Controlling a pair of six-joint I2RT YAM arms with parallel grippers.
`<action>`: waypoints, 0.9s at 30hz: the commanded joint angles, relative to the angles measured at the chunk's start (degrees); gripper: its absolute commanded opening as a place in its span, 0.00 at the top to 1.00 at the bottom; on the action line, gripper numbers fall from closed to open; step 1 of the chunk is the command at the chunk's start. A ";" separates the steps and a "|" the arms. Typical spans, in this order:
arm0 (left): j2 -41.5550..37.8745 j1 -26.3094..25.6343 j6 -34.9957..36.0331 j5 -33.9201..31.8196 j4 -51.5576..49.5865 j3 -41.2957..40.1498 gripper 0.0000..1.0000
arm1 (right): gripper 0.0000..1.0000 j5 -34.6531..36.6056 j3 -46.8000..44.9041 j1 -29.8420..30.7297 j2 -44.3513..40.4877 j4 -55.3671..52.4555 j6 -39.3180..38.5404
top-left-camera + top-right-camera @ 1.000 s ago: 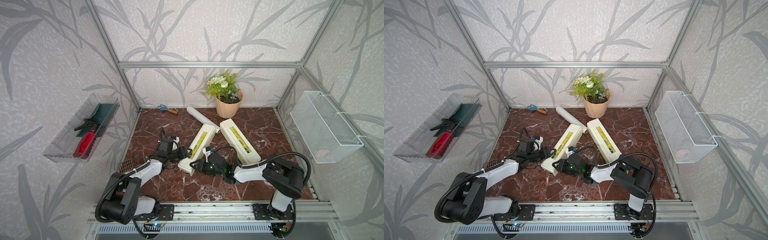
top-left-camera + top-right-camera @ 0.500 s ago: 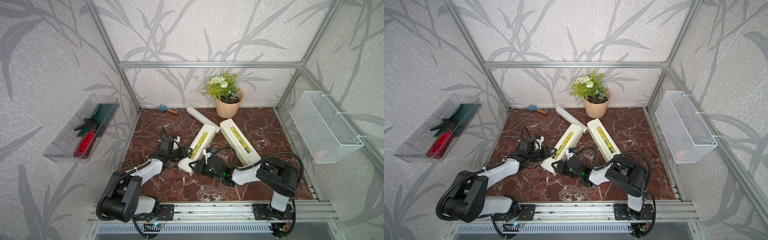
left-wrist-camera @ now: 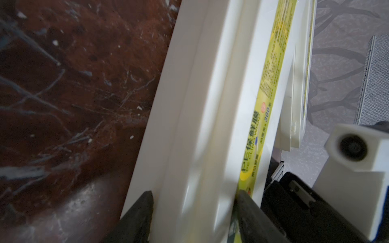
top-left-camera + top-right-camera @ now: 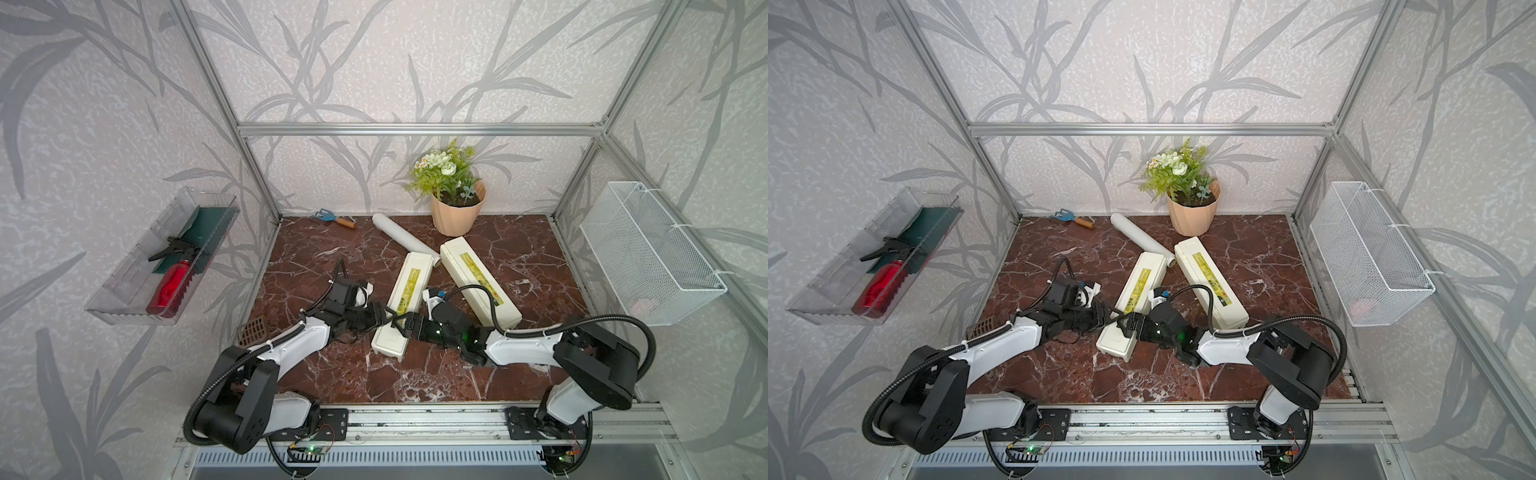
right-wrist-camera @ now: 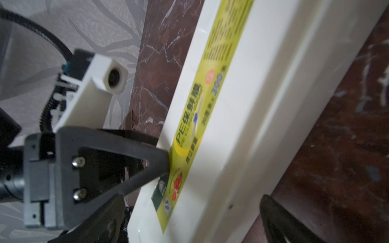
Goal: Put plastic wrap rolls into dispensers
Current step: Close the lid on the plastic wrap cutting box.
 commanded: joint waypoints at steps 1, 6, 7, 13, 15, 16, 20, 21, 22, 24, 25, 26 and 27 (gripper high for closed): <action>2.35 -1.15 0.45 -3.06 -17.98 -2.76 0.38 | 0.01 -4.03 1.33 -3.87 -2.57 -5.07 -4.95; 0.03 -1.18 2.36 -4.86 -19.44 2.00 0.33 | 0.00 -9.89 4.27 -12.47 -1.65 -8.28 -8.50; -0.18 -1.14 3.42 -5.33 -19.91 3.36 0.32 | 0.00 -10.47 4.56 -13.94 -1.38 -7.60 -8.86; 5.04 -0.83 9.11 -6.39 -21.16 14.02 0.29 | 0.01 -16.40 11.65 -19.49 4.64 -7.43 -11.88; 8.41 -0.27 11.03 -6.23 -21.22 17.75 0.28 | 0.03 -18.40 14.43 -20.20 7.90 -7.18 -11.88; 10.05 0.02 11.57 -6.15 -21.01 19.34 0.28 | 0.03 -18.79 15.50 -20.27 9.70 -7.09 -11.93; 17.03 2.06 12.97 -4.45 -19.59 27.59 0.28 | 0.06 -19.43 19.81 -20.62 14.59 -7.37 -11.81; 18.75 2.37 13.30 -4.20 -19.57 29.23 0.28 | 0.07 -19.49 20.82 -20.69 15.41 -8.04 -11.91; 20.55 2.66 13.65 -4.15 -19.34 31.38 0.28 | 0.09 -19.50 21.73 -20.77 16.29 -8.73 -12.17; 24.28 3.17 14.30 -3.86 -18.43 35.00 0.28 | 0.10 -19.20 22.72 -20.99 17.26 -9.61 -12.82; 25.98 3.30 14.34 -3.65 -17.98 36.44 0.28 | 0.10 -19.26 22.96 -21.09 17.61 -9.70 -13.02; 28.05 3.52 14.26 -3.03 -17.95 38.06 0.28 | 0.12 -19.59 23.30 -21.33 18.09 -9.81 -13.19; 29.90 3.57 14.25 -2.27 -18.14 39.40 0.28 | 0.13 -20.15 23.74 -21.74 18.83 -9.88 -13.19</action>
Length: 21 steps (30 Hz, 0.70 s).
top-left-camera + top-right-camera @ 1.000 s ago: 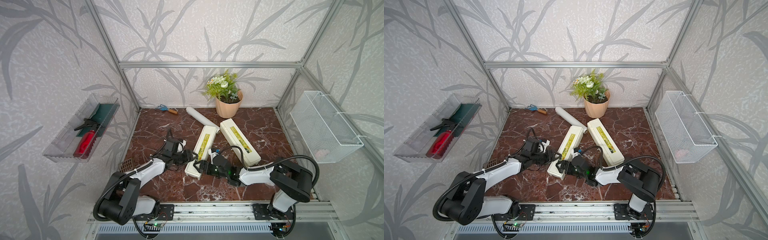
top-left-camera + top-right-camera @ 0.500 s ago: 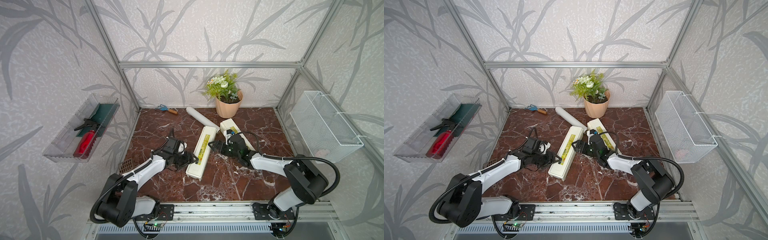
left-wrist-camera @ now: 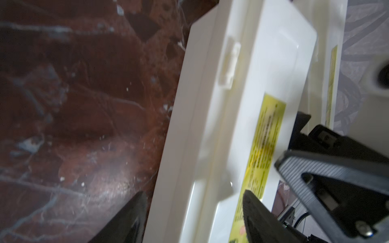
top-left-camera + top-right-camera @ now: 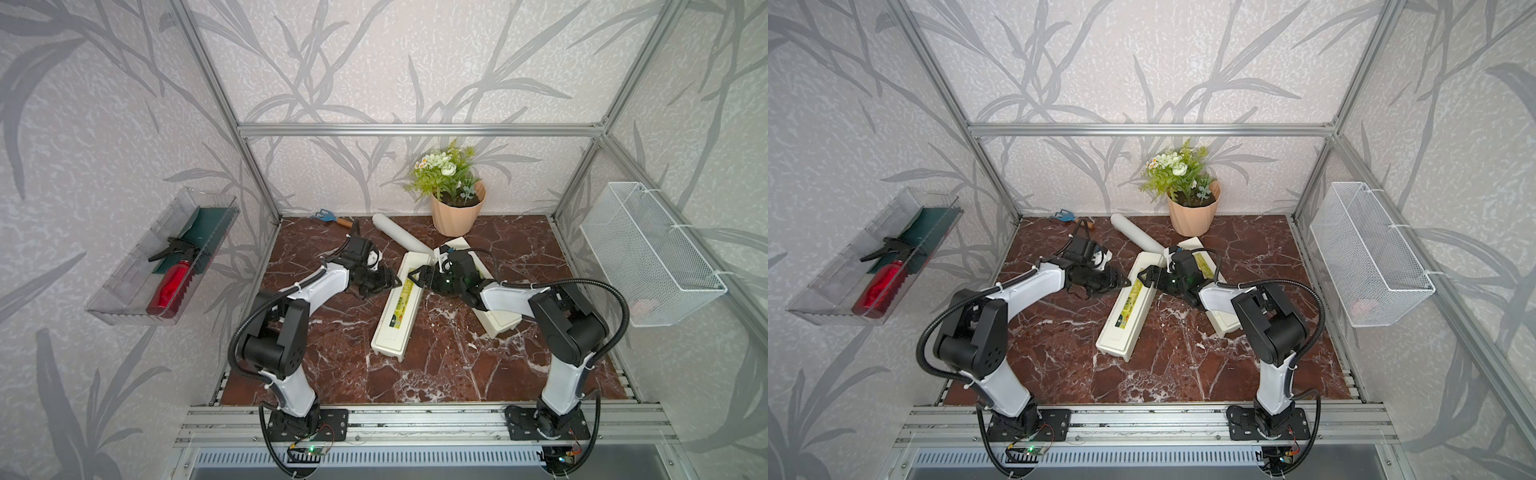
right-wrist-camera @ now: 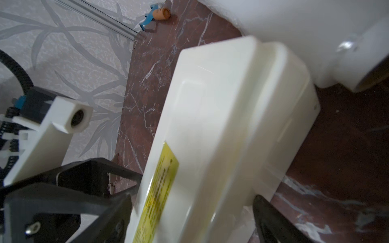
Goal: Put plastic wrap rolls into dispensers
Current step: Close the lid on the plastic wrap cutting box.
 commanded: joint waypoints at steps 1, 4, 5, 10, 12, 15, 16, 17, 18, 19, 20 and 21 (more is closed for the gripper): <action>4.79 0.31 1.79 2.20 -0.51 3.61 0.28 | 0.14 -2.57 2.56 -0.96 1.85 -0.74 -1.24; 5.44 0.03 0.76 2.89 1.66 1.28 0.29 | 0.22 -6.63 5.08 -1.43 5.76 0.69 -0.51; 4.83 0.08 0.57 2.86 2.49 -0.33 0.29 | 0.23 -7.99 5.85 -1.39 7.28 2.47 0.21; 1.06 -0.14 -4.16 4.56 9.56 -9.64 0.31 | 0.36 -12.09 10.21 -0.98 12.44 5.09 2.88; 0.27 -0.11 -4.60 3.81 10.96 -11.79 0.31 | 0.39 -12.83 11.59 -0.77 13.65 3.73 2.94; 0.99 1.86 -3.89 2.25 10.35 -10.13 0.29 | 0.40 -12.92 11.92 -0.72 14.01 2.58 2.51; 1.33 2.85 -3.74 1.96 10.25 -8.93 0.29 | 0.39 -12.60 11.74 -0.76 13.72 2.38 2.14; 1.81 3.91 -3.46 2.08 10.40 -7.00 0.29 | 0.38 -12.15 11.52 -0.90 13.26 2.36 1.51; 2.50 4.66 -2.79 2.11 9.86 -4.63 0.29 | 0.37 -11.58 11.77 -1.01 12.82 1.94 1.06; 3.31 5.15 -1.73 1.85 8.64 -2.21 0.28 | 0.37 -10.88 11.91 -1.19 12.48 1.79 1.01; 4.52 5.44 -0.32 1.67 7.09 0.70 0.28 | 0.36 -10.49 12.14 -1.45 12.33 2.26 1.16; 5.97 5.71 0.85 1.39 5.19 3.60 0.28 | 0.35 -9.97 12.48 -1.62 12.26 2.73 1.47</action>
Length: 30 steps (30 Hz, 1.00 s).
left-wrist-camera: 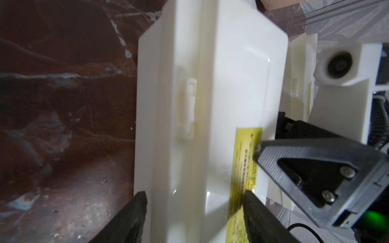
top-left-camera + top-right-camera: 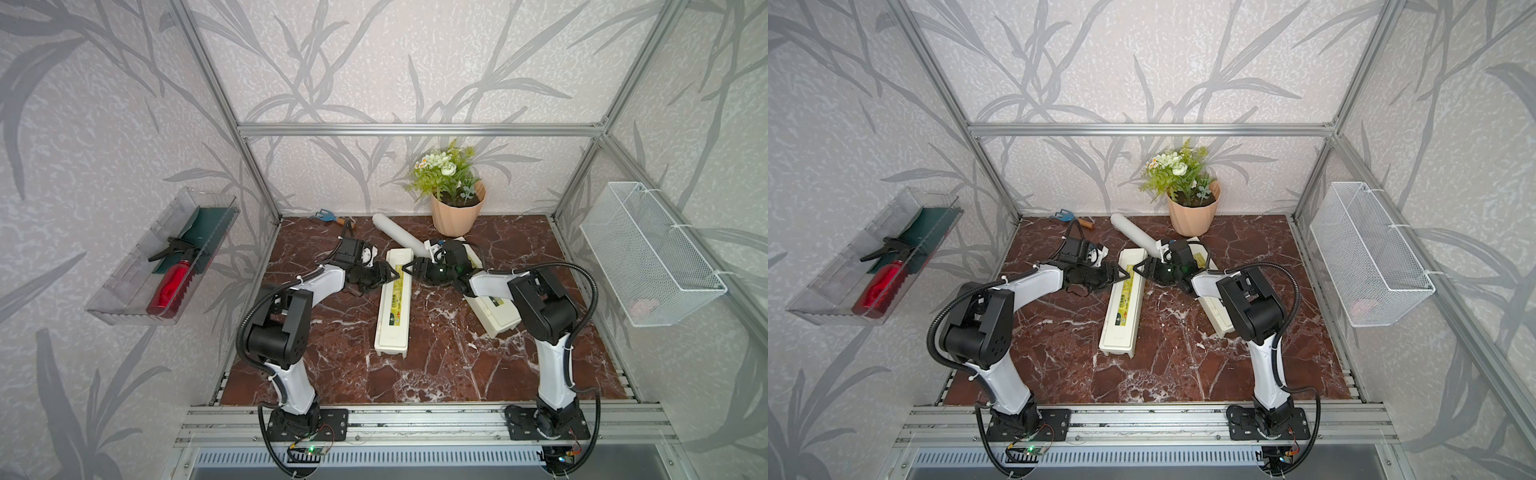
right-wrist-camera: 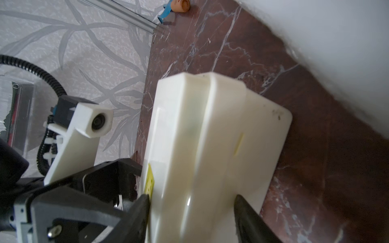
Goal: Put plastic wrap rolls into dispensers
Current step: Close the lid on the plastic wrap cutting box.
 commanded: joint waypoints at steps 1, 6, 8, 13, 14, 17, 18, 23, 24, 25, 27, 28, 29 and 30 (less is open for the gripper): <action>4.41 1.34 3.84 -2.49 -6.25 7.77 0.28 | 0.35 1.82 1.22 0.15 0.28 -0.76 -0.20; 10.92 1.57 3.51 -1.22 -6.27 14.62 0.27 | 0.34 2.71 4.04 -0.12 2.40 2.28 2.41; 13.22 1.57 3.34 -0.70 -6.33 15.97 0.29 | 0.34 3.86 4.72 -0.08 2.71 3.22 2.92; 15.69 0.79 4.23 0.10 -6.75 16.34 0.34 | 0.35 3.35 9.23 -0.15 5.78 1.42 3.75; 15.99 0.61 4.46 0.46 -6.95 16.22 0.36 | 0.38 2.71 10.36 -0.12 6.86 0.91 4.05; 16.01 0.51 4.09 1.22 -6.38 14.51 0.39 | 0.46 1.44 11.96 0.10 8.55 -1.67 4.74; 16.08 0.51 4.04 1.58 -6.15 13.94 0.39 | 0.47 1.35 11.70 0.23 8.60 -1.97 5.22; 16.65 0.07 4.65 2.65 -6.41 12.89 0.41 | 0.52 -2.98 13.66 2.46 10.40 -7.55 3.56; 17.00 -0.08 4.66 2.73 -6.50 12.91 0.41 | 0.54 -3.11 14.22 2.88 11.15 -8.97 3.69; 17.34 -0.10 4.66 2.85 -6.60 12.99 0.41 | 0.60 -3.13 14.42 3.15 11.67 -9.46 4.00; 18.02 -0.11 4.50 2.86 -6.73 12.84 0.42 | 0.68 -2.95 14.42 3.29 12.51 -9.85 5.13; 18.25 -0.17 4.25 2.71 -6.62 12.54 0.42 | 0.68 -2.92 14.52 3.29 12.57 -10.26 5.18; 18.53 -0.10 3.89 2.35 -6.50 12.05 0.42 | 0.69 -2.70 14.79 3.28 12.51 -11.78 4.57; 18.77 -0.04 3.61 1.88 -6.60 11.61 0.43 | 0.69 -2.21 15.04 3.21 12.26 -13.70 3.77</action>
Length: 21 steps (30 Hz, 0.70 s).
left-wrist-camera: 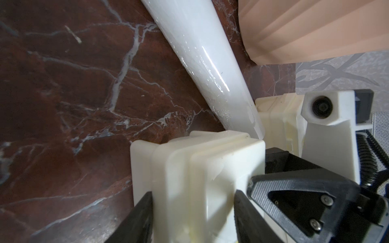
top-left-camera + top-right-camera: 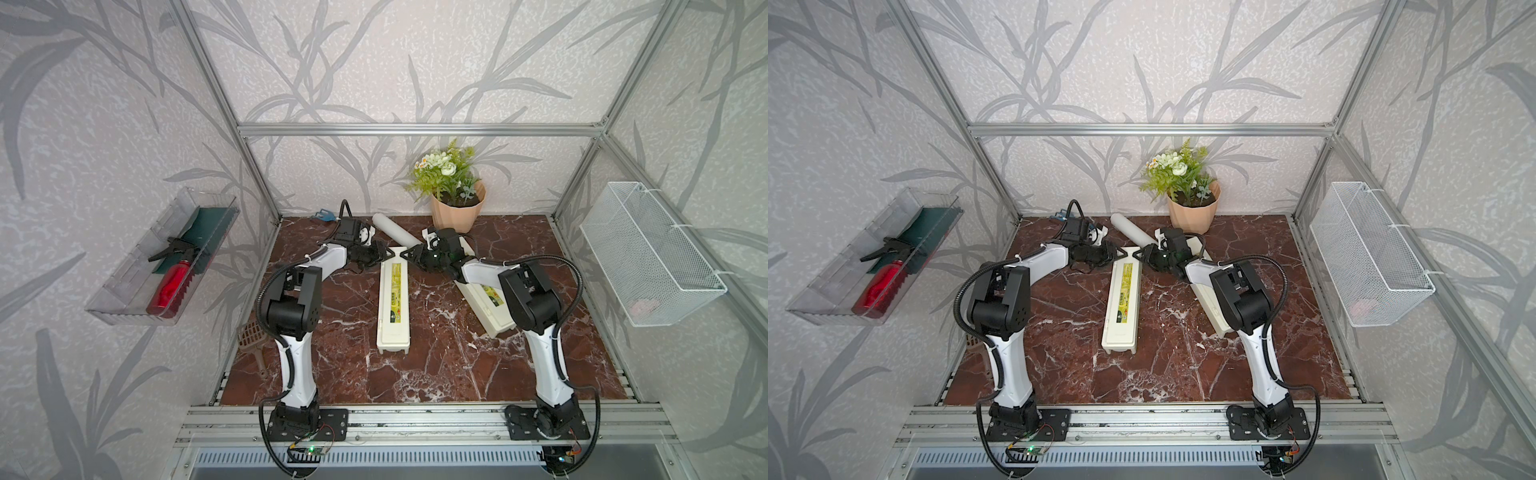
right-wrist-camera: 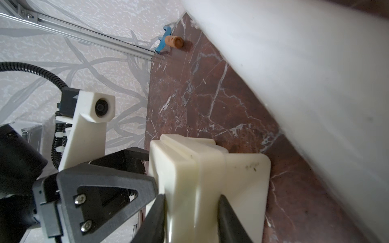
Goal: Put plastic wrap rolls into dispensers
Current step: Close the lid on the plastic wrap cutting box.
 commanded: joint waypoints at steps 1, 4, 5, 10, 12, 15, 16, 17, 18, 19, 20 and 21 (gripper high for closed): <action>5.79 -2.59 0.48 -1.23 -6.51 -4.28 0.44 | 0.70 -2.91 0.02 4.10 3.38 -9.49 -3.05; 5.67 -2.51 -0.14 -1.45 -6.53 -5.52 0.45 | 0.70 -2.97 -0.04 3.60 3.37 -11.24 -3.26; 5.20 -2.51 -0.16 -1.82 -6.44 -5.81 0.44 | 0.69 -2.76 -0.01 3.55 3.31 -11.51 -3.53; 1.48 -2.15 1.89 -6.68 -10.29 -1.82 0.31 | 0.55 -0.18 -0.04 3.49 -0.77 -11.80 -6.99; -0.46 -2.29 3.20 -10.48 -13.31 1.45 0.27 | 0.48 1.37 -0.03 3.53 -3.82 -11.29 -9.23; -3.59 -2.80 4.43 -16.43 -17.63 5.72 0.25 | 0.35 3.75 1.03 3.46 -7.57 -13.43 -13.00; -4.67 -3.13 4.83 -18.32 -18.88 6.38 0.25 | 0.32 4.68 1.14 3.53 -8.73 -14.39 -14.10; -6.10 -3.73 5.01 -20.95 -20.18 6.65 0.25 | 0.26 5.82 0.99 3.40 -10.13 -15.55 -15.09; -7.56 -4.40 5.19 -23.23 -21.37 6.57 0.24 | 0.22 7.04 0.44 3.32 -11.48 -16.13 -15.87; -8.97 -5.03 5.20 -24.79 -22.19 6.18 0.24 | 0.20 7.71 -0.55 3.28 -12.85 -15.82 -16.27; -10.53 -5.90 5.04 -26.64 -22.81 5.29 0.24 | 0.17 8.62 -2.08 3.16 -14.55 -15.11 -16.34; -12.01 -6.95 4.87 -28.00 -23.36 4.39 0.23 | 0.15 9.26 -3.60 2.84 -16.21 -14.56 -16.35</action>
